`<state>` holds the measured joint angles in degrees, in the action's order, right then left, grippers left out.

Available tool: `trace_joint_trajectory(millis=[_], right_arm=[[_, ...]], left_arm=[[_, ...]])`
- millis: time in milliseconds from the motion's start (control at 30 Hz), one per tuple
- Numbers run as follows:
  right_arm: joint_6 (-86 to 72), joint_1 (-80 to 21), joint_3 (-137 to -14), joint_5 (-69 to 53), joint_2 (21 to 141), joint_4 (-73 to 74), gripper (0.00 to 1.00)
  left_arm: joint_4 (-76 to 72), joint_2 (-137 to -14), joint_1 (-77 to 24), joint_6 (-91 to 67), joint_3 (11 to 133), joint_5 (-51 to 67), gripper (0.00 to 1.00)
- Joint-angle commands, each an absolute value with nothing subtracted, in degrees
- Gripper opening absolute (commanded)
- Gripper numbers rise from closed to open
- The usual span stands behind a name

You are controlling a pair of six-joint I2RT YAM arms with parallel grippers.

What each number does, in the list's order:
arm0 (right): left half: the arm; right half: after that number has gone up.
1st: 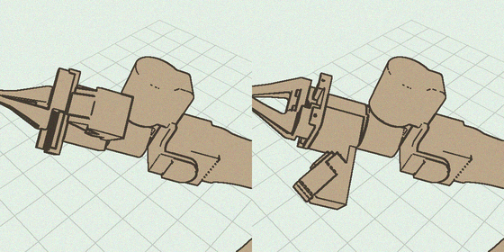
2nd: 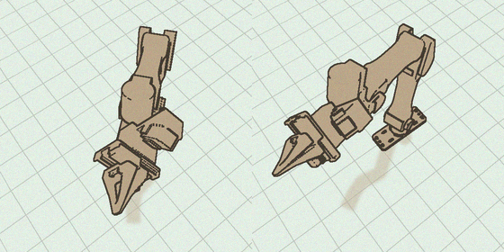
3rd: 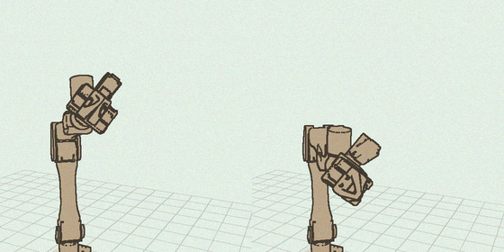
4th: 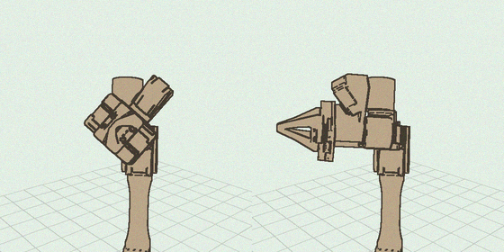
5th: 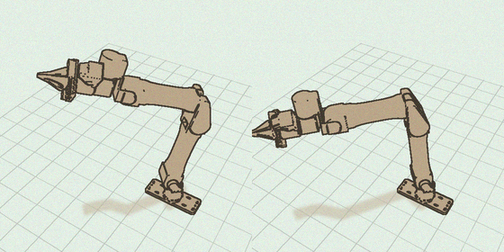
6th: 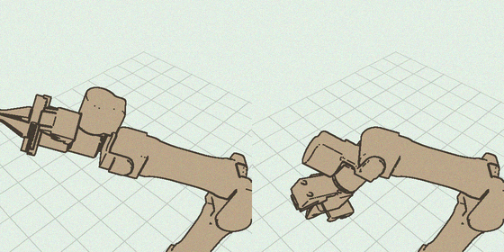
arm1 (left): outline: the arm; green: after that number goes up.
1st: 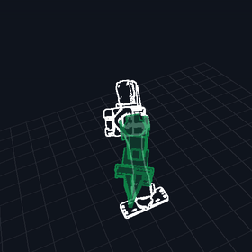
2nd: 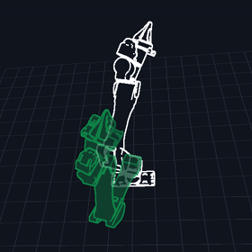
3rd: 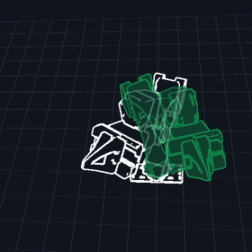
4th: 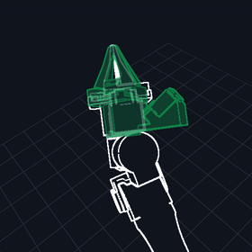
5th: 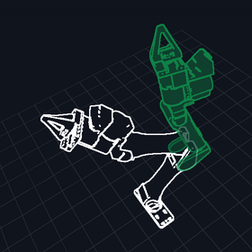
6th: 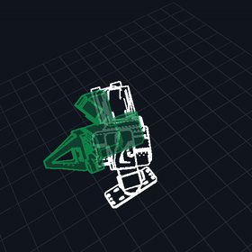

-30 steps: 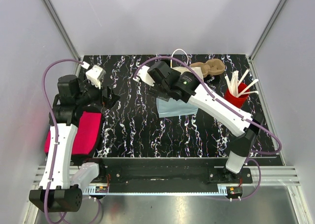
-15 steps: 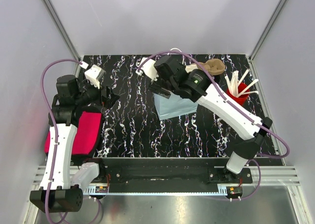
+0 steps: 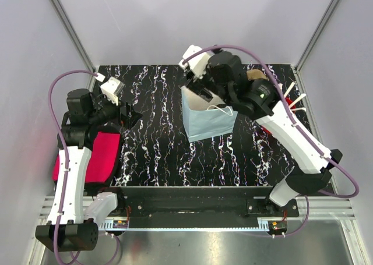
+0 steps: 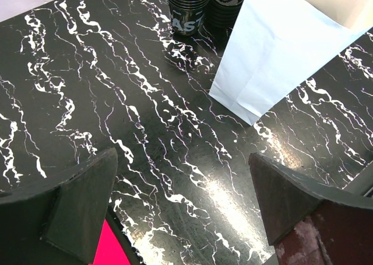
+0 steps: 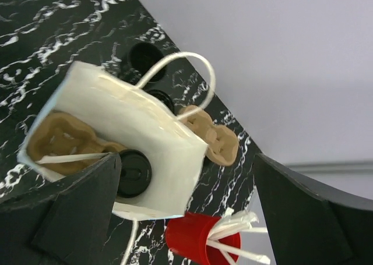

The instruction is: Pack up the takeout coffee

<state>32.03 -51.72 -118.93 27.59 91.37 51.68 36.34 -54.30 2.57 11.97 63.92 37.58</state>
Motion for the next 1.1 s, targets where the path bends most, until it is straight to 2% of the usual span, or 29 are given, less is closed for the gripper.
trace_joint_trajectory(millis=[0,167,333,467,833,1067], right_arm=[[26.38,-43.96,-120.85,27.09,87.02,48.52,1.00],[22.15,-33.60,-114.55,21.72,84.56,47.56,0.98],[20.14,-27.52,-106.10,17.32,82.97,44.74,0.88],[17.49,-21.63,-103.72,9.16,84.37,44.12,0.79],[12.22,-21.27,-101.08,3.60,88.94,44.21,0.68],[12.04,-21.27,-98.88,3.69,90.26,44.21,0.51]], left_arm=[[33.58,-53.44,2.90,11.86,63.90,40.25,0.99],[33.66,-53.35,2.81,11.78,63.90,40.52,0.99],[33.66,-53.09,2.81,11.69,63.81,40.78,0.99],[33.58,-53.00,2.90,11.60,63.63,41.04,0.99],[33.31,-53.09,2.99,11.69,63.11,41.31,0.99],[32.96,-53.09,2.90,11.87,62.67,41.48,0.99]])
